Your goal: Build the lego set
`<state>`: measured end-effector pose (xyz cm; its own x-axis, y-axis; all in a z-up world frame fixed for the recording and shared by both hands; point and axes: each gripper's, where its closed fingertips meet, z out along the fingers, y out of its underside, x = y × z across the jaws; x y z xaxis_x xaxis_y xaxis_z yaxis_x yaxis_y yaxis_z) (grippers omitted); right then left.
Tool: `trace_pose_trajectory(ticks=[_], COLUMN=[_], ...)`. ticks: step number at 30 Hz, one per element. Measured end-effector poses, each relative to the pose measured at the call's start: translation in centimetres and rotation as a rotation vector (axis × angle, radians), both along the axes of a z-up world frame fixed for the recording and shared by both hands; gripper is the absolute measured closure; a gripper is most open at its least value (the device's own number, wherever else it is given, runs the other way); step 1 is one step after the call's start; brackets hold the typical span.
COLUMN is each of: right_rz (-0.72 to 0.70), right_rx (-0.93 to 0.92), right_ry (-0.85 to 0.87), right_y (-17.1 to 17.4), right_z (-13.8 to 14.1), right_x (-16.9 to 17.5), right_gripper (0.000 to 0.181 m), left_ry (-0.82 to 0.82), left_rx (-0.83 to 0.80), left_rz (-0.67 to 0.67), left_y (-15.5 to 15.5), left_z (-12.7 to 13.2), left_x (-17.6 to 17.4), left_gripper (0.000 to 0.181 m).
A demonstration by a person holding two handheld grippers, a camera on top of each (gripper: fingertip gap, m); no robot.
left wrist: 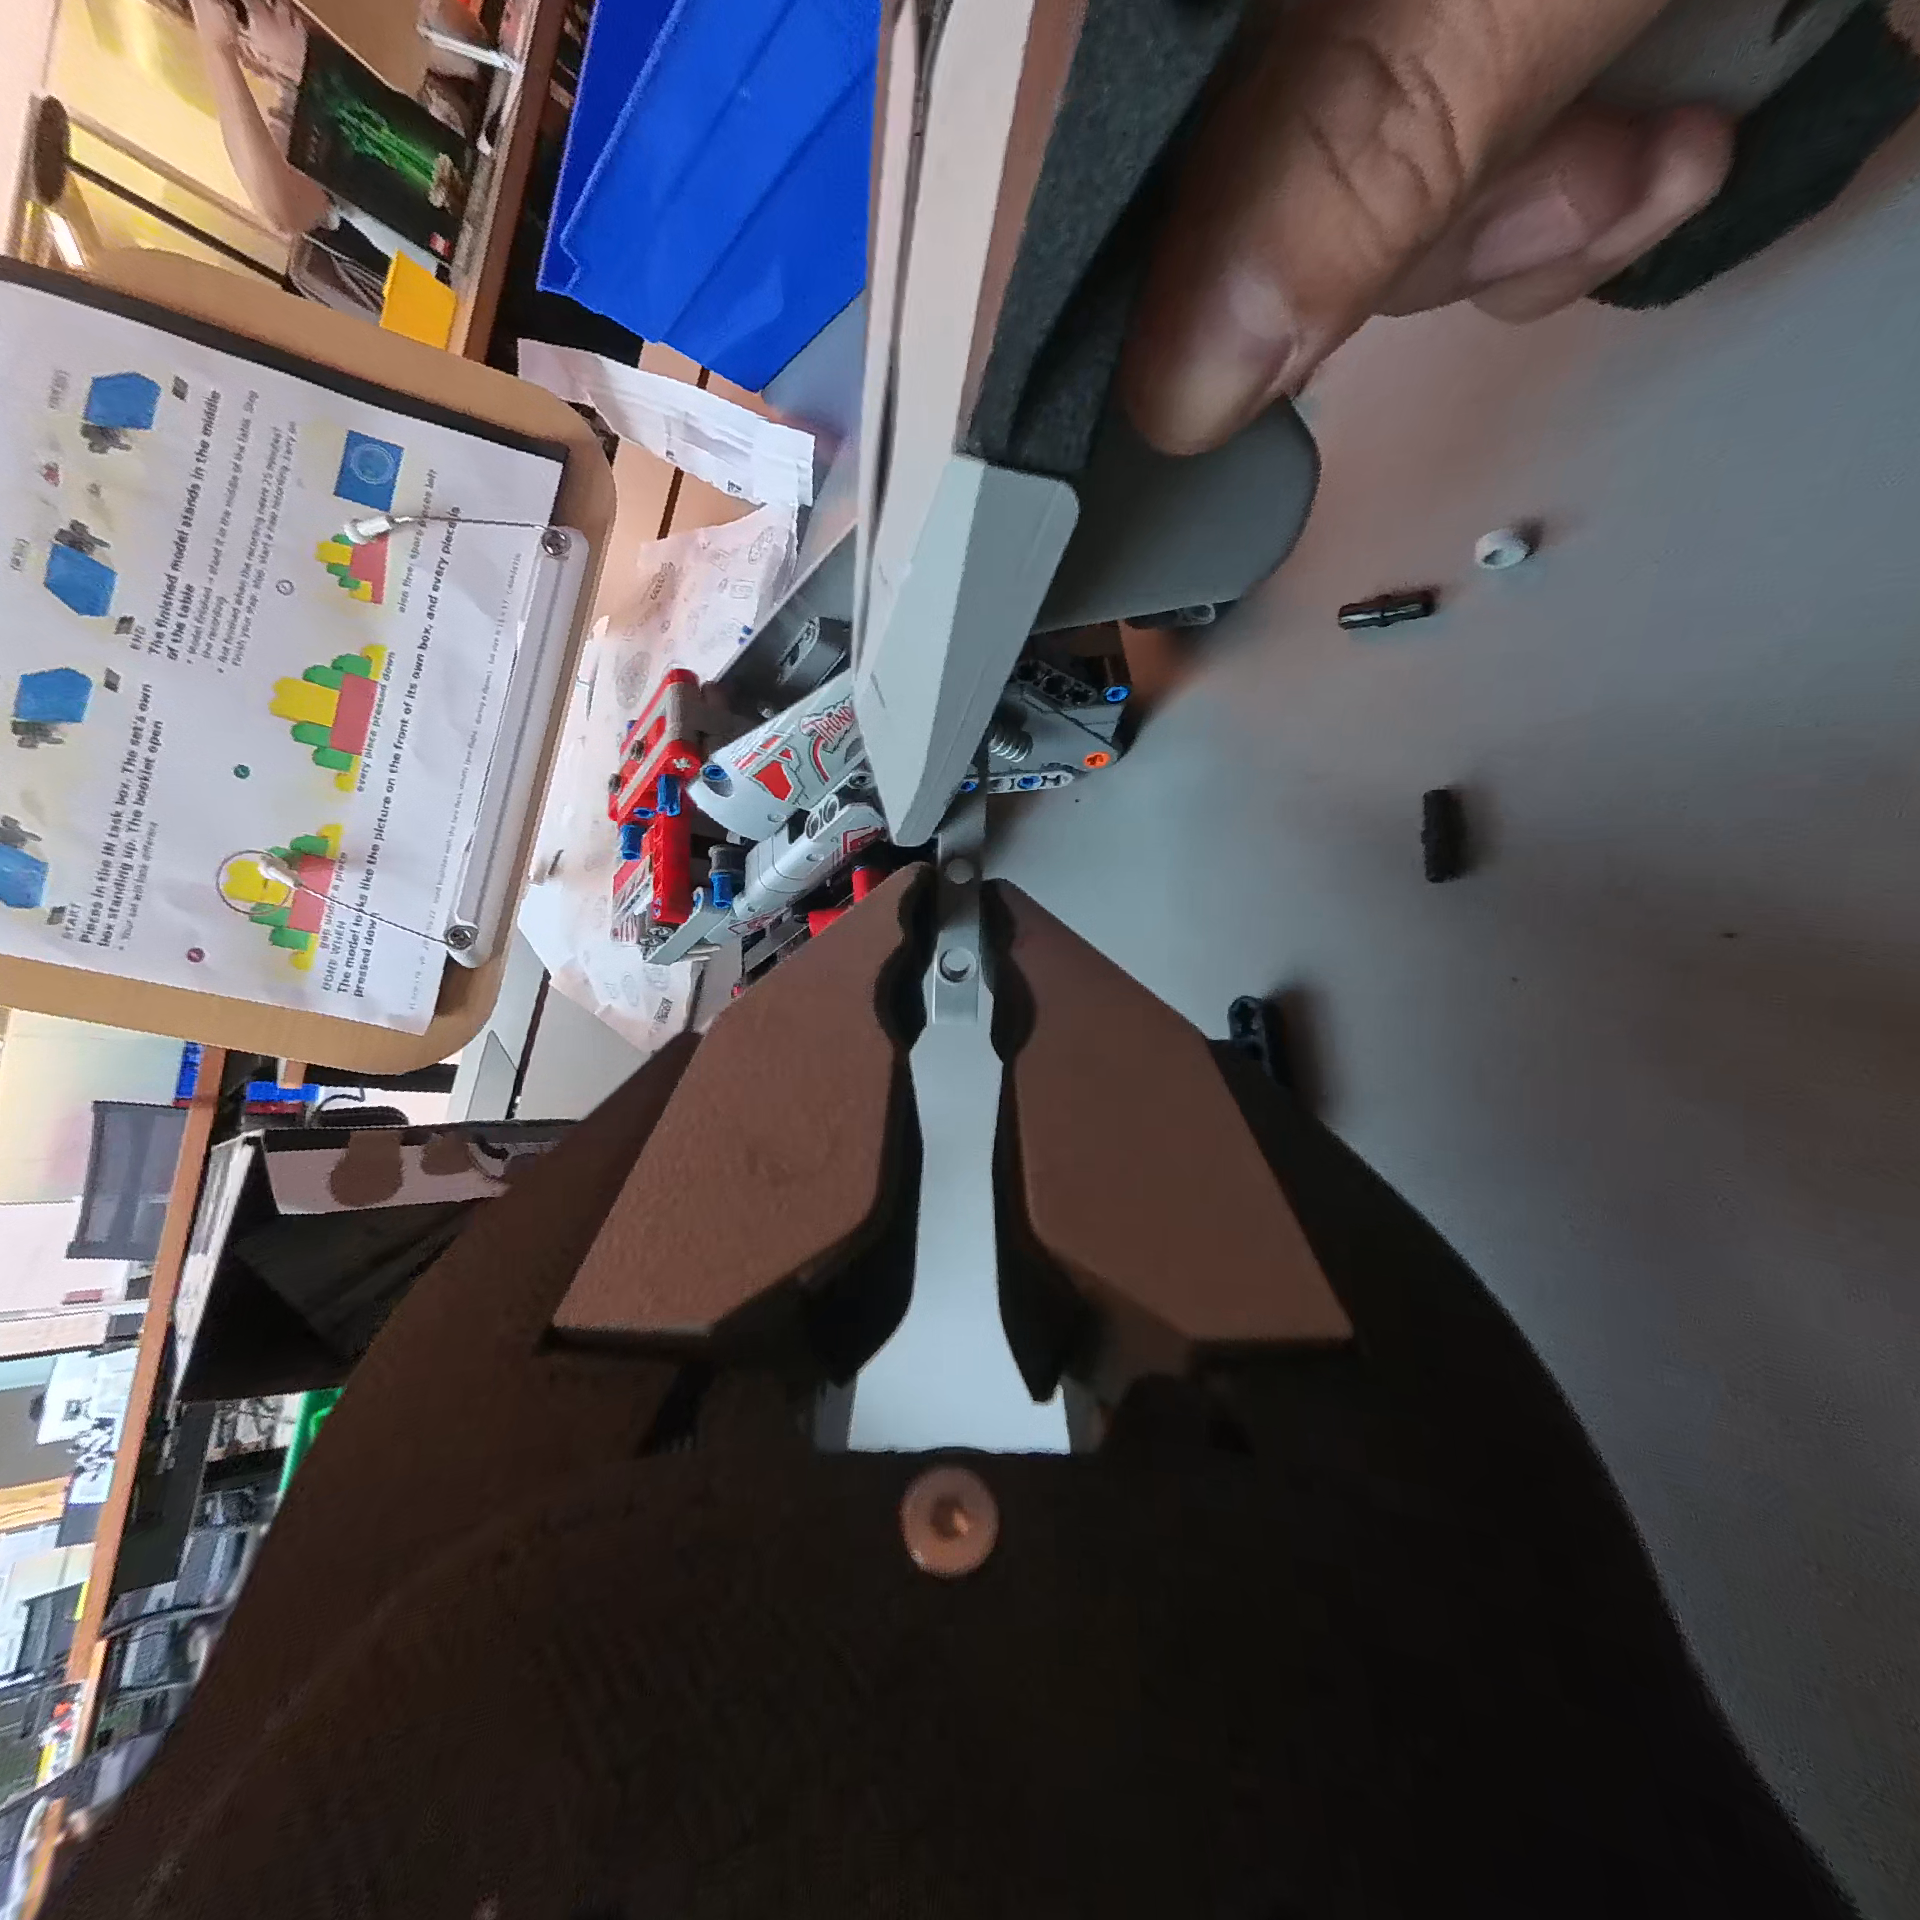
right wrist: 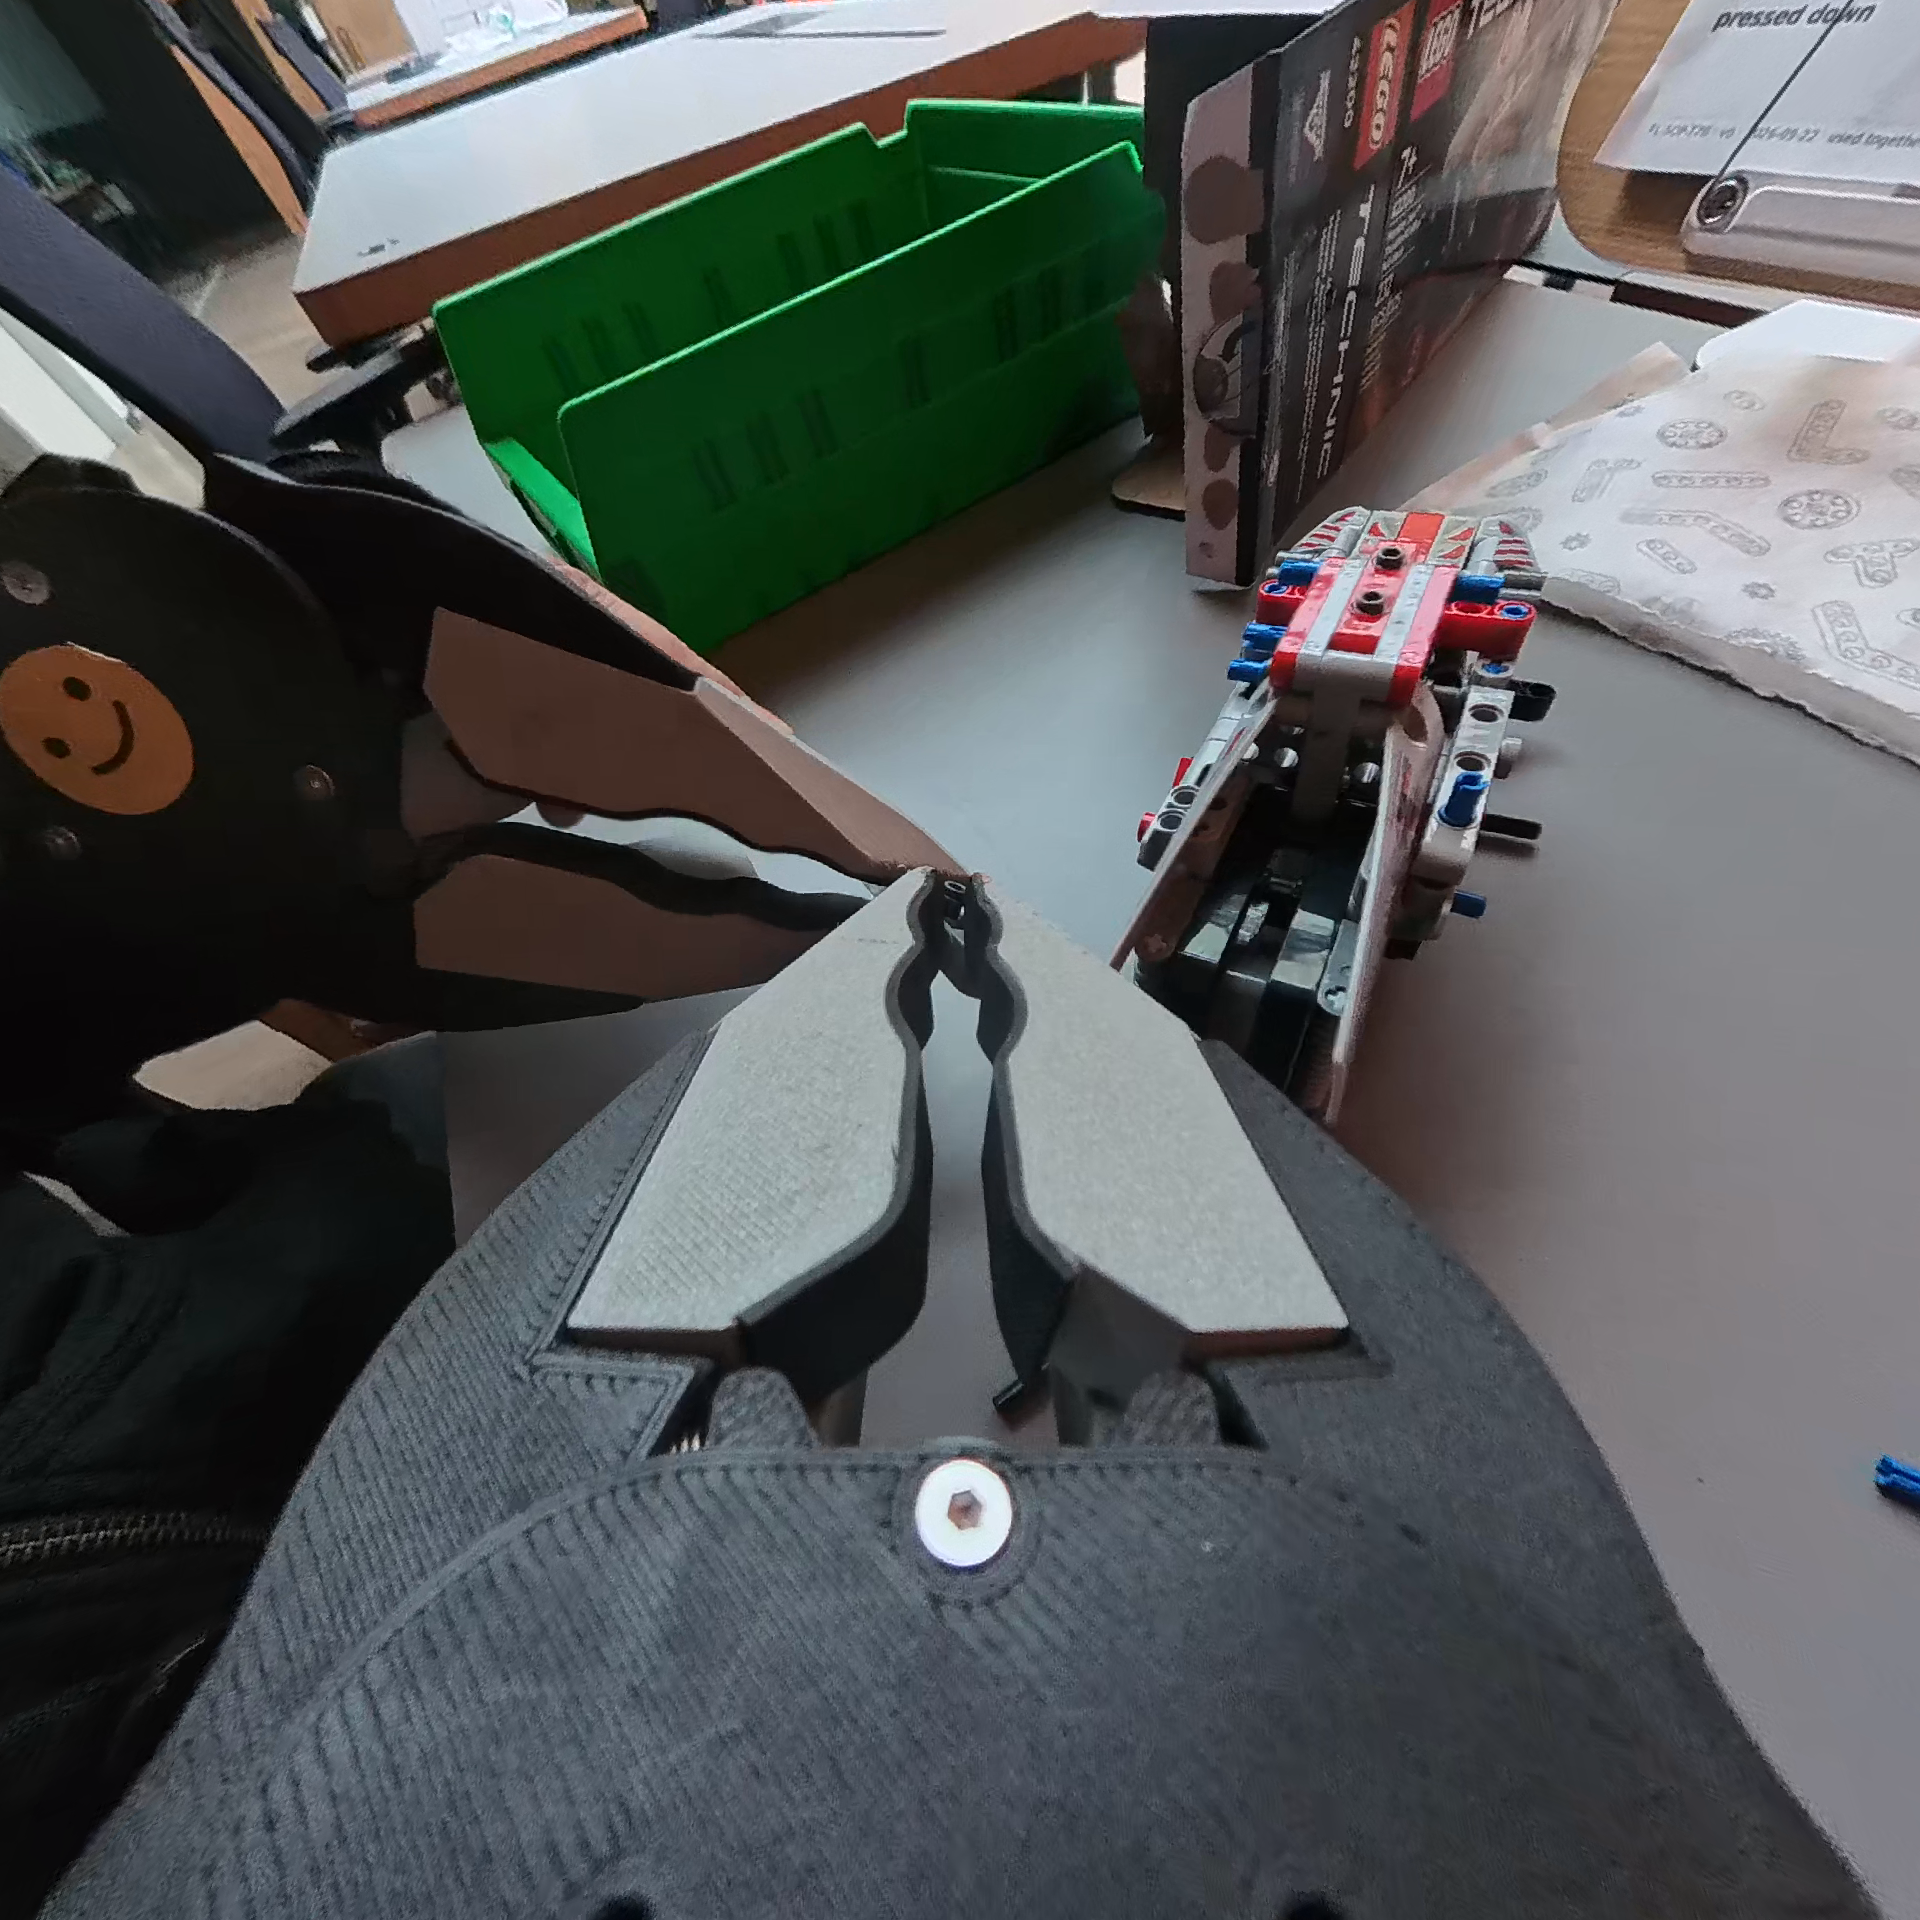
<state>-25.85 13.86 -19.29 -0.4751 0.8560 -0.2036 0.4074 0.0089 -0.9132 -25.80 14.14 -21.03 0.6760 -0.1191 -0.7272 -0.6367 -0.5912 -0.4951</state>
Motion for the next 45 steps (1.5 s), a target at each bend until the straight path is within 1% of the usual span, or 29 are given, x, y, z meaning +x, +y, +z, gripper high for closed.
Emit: trace_pose_trajectory(ticks=[6,10,14,16,21,28,29,32,36,39,45], right_rz=[0.005,0.065,0.104,0.123,0.111,0.144,0.143,0.123,0.085,0.063,0.060], right_rx=[-0.043,-0.129,-0.236,-0.196,-0.083,-0.087,-0.076,-0.055,-0.103,-0.100,-0.212], right_ry=[-0.013,-0.048,-0.068,-0.098,-0.120,-0.158,-0.159,-0.140,-0.085,-0.044,-0.030], right_y=[0.0,-0.1,0.0,-0.1,-0.1,-0.1,-0.1,0.0,-0.1,-0.3,-0.7], right_z=[0.0,0.2,1.2,0.7,-0.3,-0.7,-0.8,-0.8,-0.1,0.5,1.4], right_x=[-0.1,0.2,0.6,0.8,0.8,1.2,1.2,1.0,0.7,0.6,0.6], right_gripper=[0.181,0.181,0.169,0.167,0.177,0.179,0.179,0.180,0.180,0.180,0.181], left_ry=[0.035,0.091,0.096,0.100,0.143,0.266,0.259,0.166,0.151,0.154,0.245], left_rx=[0.005,-0.005,-0.012,-0.018,-0.019,-0.041,-0.044,-0.031,-0.011,0.003,0.001], left_rz=[0.001,-0.023,-0.026,-0.027,-0.039,-0.069,-0.066,-0.051,-0.040,-0.050,-0.130], left_y=[0.1,0.1,0.1,0.1,0.2,0.4,0.4,0.4,0.3,0.1,-0.4], left_z=[0.0,0.1,0.0,-0.2,-0.1,-0.2,-0.4,-0.5,0.1,0.6,1.6], left_x=[-0.2,-0.1,0.0,-0.1,0.2,0.7,0.7,0.6,0.5,0.5,0.5], left_gripper=[0.175,0.175,0.175,0.175,0.176,0.176,0.176,0.175,0.175,0.175,0.176])
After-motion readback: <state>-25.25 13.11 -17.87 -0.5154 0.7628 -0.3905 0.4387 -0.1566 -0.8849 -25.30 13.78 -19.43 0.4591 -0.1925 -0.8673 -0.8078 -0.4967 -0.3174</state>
